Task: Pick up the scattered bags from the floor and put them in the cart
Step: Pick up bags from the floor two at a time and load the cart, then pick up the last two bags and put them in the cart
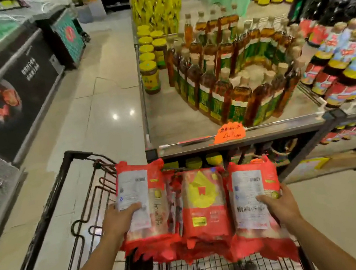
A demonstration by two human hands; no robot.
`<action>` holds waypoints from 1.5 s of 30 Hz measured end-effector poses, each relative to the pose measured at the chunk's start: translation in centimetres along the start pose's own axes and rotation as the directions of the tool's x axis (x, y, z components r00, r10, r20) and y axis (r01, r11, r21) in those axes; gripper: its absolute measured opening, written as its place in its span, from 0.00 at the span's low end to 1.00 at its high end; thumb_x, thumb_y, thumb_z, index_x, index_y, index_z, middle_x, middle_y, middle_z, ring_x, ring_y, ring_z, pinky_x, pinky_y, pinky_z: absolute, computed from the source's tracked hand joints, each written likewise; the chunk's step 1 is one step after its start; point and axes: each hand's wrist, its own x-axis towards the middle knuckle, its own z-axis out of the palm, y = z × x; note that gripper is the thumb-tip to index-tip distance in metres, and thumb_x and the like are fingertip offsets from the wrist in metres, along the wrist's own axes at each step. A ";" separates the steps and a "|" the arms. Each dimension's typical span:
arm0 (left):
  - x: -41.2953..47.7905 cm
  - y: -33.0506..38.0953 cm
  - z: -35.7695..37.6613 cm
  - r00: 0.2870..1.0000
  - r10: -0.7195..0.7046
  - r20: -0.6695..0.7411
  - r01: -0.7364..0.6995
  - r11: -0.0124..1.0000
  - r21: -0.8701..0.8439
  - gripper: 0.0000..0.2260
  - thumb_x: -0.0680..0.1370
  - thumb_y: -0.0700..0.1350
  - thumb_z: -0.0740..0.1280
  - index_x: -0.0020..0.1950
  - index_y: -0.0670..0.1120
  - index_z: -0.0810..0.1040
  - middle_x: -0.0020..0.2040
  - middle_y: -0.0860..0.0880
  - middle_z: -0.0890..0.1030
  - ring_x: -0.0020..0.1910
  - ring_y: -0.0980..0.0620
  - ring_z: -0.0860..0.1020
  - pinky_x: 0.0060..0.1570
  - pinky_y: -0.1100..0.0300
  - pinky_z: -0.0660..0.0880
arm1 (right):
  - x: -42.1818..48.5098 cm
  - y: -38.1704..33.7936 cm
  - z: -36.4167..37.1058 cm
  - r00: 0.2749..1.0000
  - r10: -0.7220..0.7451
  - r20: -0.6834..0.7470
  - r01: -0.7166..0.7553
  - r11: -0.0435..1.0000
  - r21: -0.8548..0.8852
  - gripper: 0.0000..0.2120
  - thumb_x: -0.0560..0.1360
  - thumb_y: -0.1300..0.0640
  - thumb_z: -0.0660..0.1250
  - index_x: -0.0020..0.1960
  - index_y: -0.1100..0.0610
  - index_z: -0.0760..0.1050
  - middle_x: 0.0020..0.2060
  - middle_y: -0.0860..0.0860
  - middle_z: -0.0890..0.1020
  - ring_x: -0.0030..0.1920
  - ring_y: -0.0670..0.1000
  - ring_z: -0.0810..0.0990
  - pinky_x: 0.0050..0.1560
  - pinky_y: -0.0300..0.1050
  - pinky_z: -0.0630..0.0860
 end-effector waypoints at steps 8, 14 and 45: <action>4.0 -0.7 1.3 0.997 -0.080 0.010 0.079 0.990 0.118 0.16 0.73 0.48 0.78 0.55 0.41 0.82 0.48 0.42 0.87 0.42 0.43 0.86 0.47 0.47 0.84 | 1.9 -3.5 2.4 0.994 0.063 0.088 -0.050 0.989 -0.136 0.29 0.70 0.59 0.79 0.66 0.57 0.71 0.51 0.55 0.84 0.47 0.55 0.83 0.52 0.57 0.80; 2.7 0.2 0.4 0.997 0.078 0.013 -0.078 0.949 0.307 0.14 0.77 0.46 0.74 0.56 0.42 0.75 0.50 0.45 0.84 0.40 0.51 0.82 0.35 0.59 0.76 | -0.6 -5.5 2.8 0.999 -0.047 -0.006 0.040 0.898 -0.439 0.37 0.69 0.48 0.78 0.72 0.54 0.66 0.58 0.57 0.81 0.57 0.62 0.80 0.58 0.58 0.77; -45.0 9.7 6.4 -0.534 0.592 0.603 -0.806 -0.573 -0.151 0.33 0.77 0.61 0.56 0.76 0.41 0.69 0.73 0.38 0.73 0.70 0.35 0.70 0.70 0.37 0.66 | -52.1 -7.0 -15.8 0.514 -0.544 -0.663 -0.327 0.591 -0.738 0.35 0.78 0.37 0.59 0.80 0.51 0.58 0.78 0.58 0.63 0.78 0.60 0.59 0.77 0.63 0.54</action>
